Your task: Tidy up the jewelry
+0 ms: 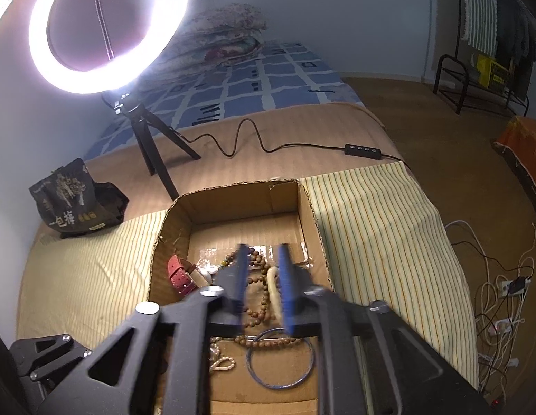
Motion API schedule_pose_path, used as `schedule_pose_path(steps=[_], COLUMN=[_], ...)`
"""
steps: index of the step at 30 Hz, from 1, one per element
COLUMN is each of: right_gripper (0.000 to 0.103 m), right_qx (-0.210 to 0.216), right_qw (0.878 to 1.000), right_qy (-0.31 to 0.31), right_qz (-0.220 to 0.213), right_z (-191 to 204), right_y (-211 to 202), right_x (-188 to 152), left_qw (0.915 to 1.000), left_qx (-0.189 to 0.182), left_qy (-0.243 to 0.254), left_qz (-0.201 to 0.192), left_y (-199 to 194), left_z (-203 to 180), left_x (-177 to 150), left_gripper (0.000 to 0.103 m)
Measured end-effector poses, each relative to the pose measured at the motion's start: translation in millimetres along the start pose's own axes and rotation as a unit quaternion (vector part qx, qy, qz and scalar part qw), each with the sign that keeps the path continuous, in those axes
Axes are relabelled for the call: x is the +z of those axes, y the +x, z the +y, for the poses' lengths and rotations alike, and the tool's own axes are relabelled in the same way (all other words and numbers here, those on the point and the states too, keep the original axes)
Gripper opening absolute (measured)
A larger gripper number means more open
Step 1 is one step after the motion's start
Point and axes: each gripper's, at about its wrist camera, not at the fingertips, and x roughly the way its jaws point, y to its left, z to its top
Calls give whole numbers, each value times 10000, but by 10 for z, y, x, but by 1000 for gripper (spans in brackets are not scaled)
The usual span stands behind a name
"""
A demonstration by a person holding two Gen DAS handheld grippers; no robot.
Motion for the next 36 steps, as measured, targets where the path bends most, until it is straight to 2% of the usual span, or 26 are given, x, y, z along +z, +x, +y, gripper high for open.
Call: schedule_pose_path(steps=[1, 3, 5, 6, 15, 21, 32, 36], right_gripper=[42, 42, 42, 42, 44, 53, 58, 68], right_qx=[-8, -6, -6, -22, -79, -82, -137, -172], right_qw=[10000, 10000, 10000, 10000, 9999, 9997, 9987, 9982], right_qy=[1, 0, -2, -4, -35, -25, -136, -188], right_qz=[-22, -72, -90, -97, -113, -227, -464, -549], right_z=[-2, 0, 1, 0, 20, 26, 97, 125], right_y=[-9, -31, -46, -55, -114, -246, -591, -738], right_x=[2, 3, 5, 4, -24, -52, -163, -247], left_qw=[10000, 10000, 10000, 9999, 9997, 9994, 9974, 9970], left_qx=[14, 32, 51, 60, 100, 145, 257, 256], left_qy=[1, -17, -47, -66, -62, -7, 176, 182], left_qz=[10, 22, -35, -97, -201, -315, -645, -709], left_y=[2, 0, -22, -46, -173, -324, -752, -891], left_z=[1, 14, 26, 29, 38, 45, 11, 7], left_x=[-5, -13, -17, -16, -21, -46, -133, -174], left_gripper=[9, 14, 45, 49, 49, 49, 49, 49])
